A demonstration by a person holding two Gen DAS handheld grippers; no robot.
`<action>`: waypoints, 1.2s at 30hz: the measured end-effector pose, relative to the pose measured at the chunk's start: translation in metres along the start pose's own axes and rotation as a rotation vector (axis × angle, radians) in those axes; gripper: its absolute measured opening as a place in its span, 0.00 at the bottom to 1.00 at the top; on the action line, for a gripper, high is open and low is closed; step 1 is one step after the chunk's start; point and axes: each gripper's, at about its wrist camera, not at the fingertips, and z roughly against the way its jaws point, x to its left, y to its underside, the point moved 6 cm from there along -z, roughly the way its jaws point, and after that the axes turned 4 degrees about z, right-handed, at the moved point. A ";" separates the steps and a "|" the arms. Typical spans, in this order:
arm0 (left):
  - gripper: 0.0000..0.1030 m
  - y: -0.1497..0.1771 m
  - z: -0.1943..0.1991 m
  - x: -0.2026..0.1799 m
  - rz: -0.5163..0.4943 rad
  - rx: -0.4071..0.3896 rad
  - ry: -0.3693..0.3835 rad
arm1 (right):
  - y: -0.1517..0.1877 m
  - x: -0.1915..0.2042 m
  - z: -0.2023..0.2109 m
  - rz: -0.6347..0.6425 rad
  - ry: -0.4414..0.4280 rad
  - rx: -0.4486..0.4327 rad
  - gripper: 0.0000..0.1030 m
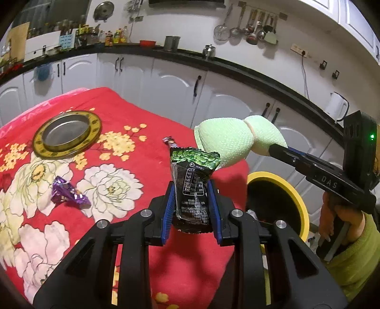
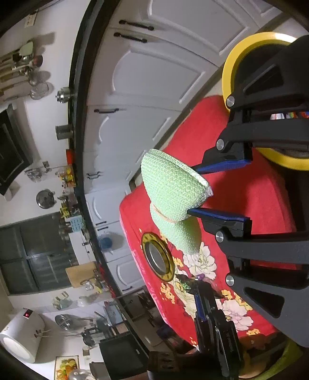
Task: Collect trash
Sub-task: 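Carry the black wrapper and green foam nets over the yellow bin with both tools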
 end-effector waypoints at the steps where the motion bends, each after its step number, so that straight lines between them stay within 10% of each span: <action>1: 0.20 0.000 0.000 -0.004 -0.005 -0.002 0.005 | 0.001 -0.002 0.003 -0.003 0.004 -0.003 0.27; 36: 0.20 0.026 -0.056 -0.136 -0.215 0.080 0.163 | 0.065 -0.105 0.087 -0.092 0.246 0.029 0.27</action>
